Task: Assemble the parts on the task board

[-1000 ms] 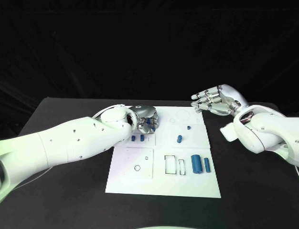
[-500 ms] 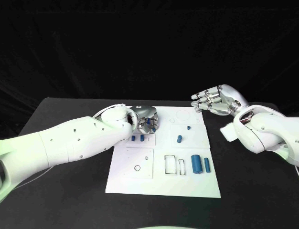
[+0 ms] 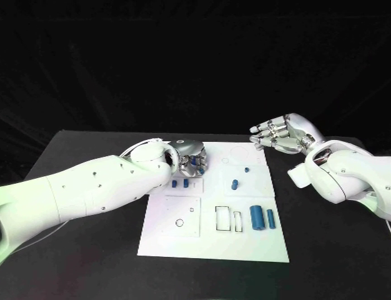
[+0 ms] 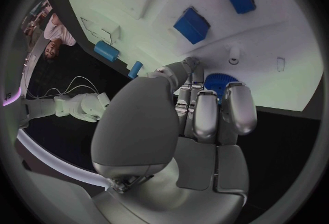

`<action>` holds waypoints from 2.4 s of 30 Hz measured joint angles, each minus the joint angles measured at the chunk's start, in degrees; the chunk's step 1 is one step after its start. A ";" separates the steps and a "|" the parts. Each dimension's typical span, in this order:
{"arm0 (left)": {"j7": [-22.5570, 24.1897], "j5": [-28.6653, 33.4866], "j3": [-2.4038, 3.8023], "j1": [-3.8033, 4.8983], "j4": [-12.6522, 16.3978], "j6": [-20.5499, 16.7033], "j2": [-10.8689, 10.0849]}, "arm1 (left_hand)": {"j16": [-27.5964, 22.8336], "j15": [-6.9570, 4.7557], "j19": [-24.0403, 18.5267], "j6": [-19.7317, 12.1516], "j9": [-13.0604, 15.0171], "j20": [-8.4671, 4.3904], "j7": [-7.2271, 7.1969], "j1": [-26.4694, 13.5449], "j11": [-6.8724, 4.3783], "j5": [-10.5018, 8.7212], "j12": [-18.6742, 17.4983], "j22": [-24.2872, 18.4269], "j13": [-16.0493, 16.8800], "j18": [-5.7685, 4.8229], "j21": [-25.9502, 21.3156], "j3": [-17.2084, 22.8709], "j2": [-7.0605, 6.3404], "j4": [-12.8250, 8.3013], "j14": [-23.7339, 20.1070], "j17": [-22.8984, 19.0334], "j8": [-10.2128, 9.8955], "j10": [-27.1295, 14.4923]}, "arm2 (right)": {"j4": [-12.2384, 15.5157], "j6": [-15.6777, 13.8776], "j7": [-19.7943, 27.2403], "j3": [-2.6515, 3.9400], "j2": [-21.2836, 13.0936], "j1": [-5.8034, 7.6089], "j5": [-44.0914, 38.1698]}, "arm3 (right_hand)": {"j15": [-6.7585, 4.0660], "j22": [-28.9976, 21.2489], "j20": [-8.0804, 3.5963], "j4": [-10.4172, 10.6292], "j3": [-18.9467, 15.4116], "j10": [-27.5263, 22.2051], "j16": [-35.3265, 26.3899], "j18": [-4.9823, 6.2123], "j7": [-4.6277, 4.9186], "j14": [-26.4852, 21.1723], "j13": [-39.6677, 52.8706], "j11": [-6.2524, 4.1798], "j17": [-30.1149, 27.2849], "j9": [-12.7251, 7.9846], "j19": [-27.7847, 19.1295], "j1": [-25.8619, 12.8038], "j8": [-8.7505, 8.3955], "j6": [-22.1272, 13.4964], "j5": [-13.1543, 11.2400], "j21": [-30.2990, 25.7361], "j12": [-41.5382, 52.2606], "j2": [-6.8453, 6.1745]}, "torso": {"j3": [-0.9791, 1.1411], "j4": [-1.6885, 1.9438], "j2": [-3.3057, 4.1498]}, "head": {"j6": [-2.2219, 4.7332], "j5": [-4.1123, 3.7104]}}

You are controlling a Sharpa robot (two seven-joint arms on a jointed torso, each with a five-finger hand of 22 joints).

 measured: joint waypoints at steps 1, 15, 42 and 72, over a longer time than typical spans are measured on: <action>0.00 0.11 0.15 0.00 0.24 -0.13 -0.20 | 0.00 0.00 0.00 0.00 0.00 0.00 0.00 -0.03 -0.11 0.00 -0.21 0.01 0.00 0.00 0.00 0.00 0.00 0.00 0.00 0.00 0.00 0.11 | -0.01 0.00 0.00 0.00 0.00 0.00 0.00 | 0.00 0.00 0.00 0.00 0.00 0.00 0.00 0.00 0.00 0.00 0.00 0.00 0.00 0.00 0.00 0.00 0.00 0.00 0.00 0.00 0.00 0.00 | 0.01 0.01 0.00 | 0.09 0.00; -0.46 2.47 2.02 0.26 5.02 -1.07 -5.95 | 0.00 0.00 0.00 0.41 -0.02 0.00 0.00 -0.78 -0.13 0.00 -0.85 0.50 -0.01 0.00 0.37 0.00 -0.31 0.00 0.00 -0.45 -0.27 0.95 | -0.05 0.00 0.01 0.00 -0.13 -0.05 0.01 | 0.00 -0.05 0.00 0.00 0.00 0.00 0.00 0.00 0.00 0.00 0.00 0.00 -0.05 0.00 0.00 0.00 0.00 0.00 0.00 0.00 0.00 0.00 | 0.02 0.09 -0.04 | 0.40 0.09; -1.84 5.36 2.00 0.17 4.80 1.14 -8.99 | 0.00 0.00 -0.01 0.81 -0.04 0.01 -0.02 -1.37 -0.21 0.00 -1.31 0.50 -0.01 0.00 0.36 -0.01 -0.46 0.00 0.00 -0.91 -0.64 1.43 | -0.19 0.01 -0.01 0.00 -0.02 -0.33 0.03 | 0.00 -0.04 0.00 0.00 0.00 0.00 0.00 0.00 0.00 0.00 0.00 0.00 -0.05 0.00 0.00 0.00 0.00 0.00 0.00 0.00 0.00 0.00 | 0.03 -0.09 0.06 | 0.18 1.02; -2.30 6.00 1.81 0.09 4.10 2.94 -7.46 | 0.00 0.00 -0.01 1.01 -0.04 0.01 -0.23 -1.59 -0.20 0.00 -1.77 0.33 -0.05 0.00 0.36 -0.01 -0.68 0.00 -0.01 -1.42 -0.87 1.42 | -0.18 0.00 0.00 0.00 0.10 -0.37 0.03 | 0.00 -0.12 0.00 0.25 0.25 0.00 0.00 0.00 0.00 0.00 0.00 0.00 -0.12 0.00 0.00 -0.22 0.00 0.00 0.32 0.00 -0.23 -0.23 | 0.03 -0.02 0.03 | -0.24 0.73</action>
